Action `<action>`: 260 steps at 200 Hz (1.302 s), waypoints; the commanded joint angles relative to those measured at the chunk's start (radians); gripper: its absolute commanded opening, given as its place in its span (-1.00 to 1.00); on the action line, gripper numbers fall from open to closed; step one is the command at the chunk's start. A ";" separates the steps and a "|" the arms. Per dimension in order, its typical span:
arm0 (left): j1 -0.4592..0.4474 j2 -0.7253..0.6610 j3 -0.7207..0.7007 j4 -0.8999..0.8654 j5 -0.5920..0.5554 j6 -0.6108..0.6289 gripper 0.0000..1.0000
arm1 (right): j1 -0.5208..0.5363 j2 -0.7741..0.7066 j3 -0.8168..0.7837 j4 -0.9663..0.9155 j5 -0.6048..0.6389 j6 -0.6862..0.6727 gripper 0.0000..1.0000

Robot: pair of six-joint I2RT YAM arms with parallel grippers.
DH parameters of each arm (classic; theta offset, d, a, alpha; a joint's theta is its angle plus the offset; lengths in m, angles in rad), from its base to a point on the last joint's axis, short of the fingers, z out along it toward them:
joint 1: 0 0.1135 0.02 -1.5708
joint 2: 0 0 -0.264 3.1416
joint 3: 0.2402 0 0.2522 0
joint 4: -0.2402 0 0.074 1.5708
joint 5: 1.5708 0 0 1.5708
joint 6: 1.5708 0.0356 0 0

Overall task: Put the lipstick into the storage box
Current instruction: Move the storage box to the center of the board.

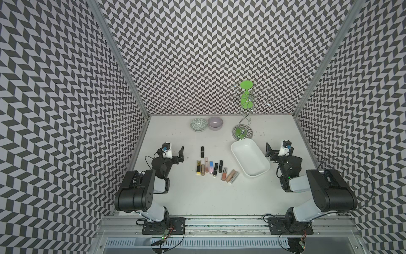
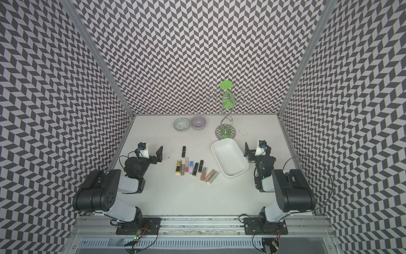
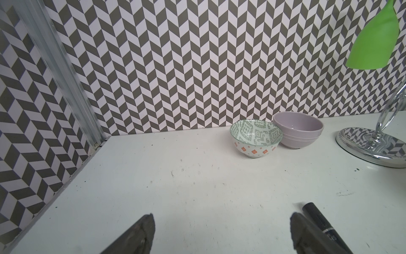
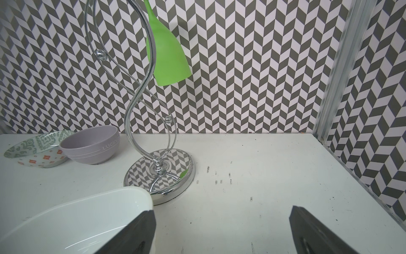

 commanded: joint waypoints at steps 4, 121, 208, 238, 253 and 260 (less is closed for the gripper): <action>0.008 0.002 0.008 0.034 0.010 0.008 0.98 | 0.006 0.010 -0.008 0.056 0.006 0.000 0.99; 0.053 -0.064 0.048 -0.069 -0.026 -0.074 0.98 | -0.002 -0.105 0.085 -0.226 0.171 0.078 0.99; 0.072 -0.219 0.313 -0.724 -0.011 -0.324 0.97 | -0.005 -0.189 0.434 -0.922 0.220 0.470 0.99; 0.071 -0.243 0.429 -0.992 0.083 -0.419 0.98 | -0.003 -0.147 0.513 -1.005 0.068 0.513 0.99; 0.058 -0.245 0.457 -1.080 0.208 -0.463 0.98 | 0.000 -0.102 0.602 -1.115 -0.026 0.529 0.98; 0.043 -0.257 0.454 -1.106 0.242 -0.483 0.98 | 0.002 -0.079 0.649 -1.172 -0.063 0.532 0.94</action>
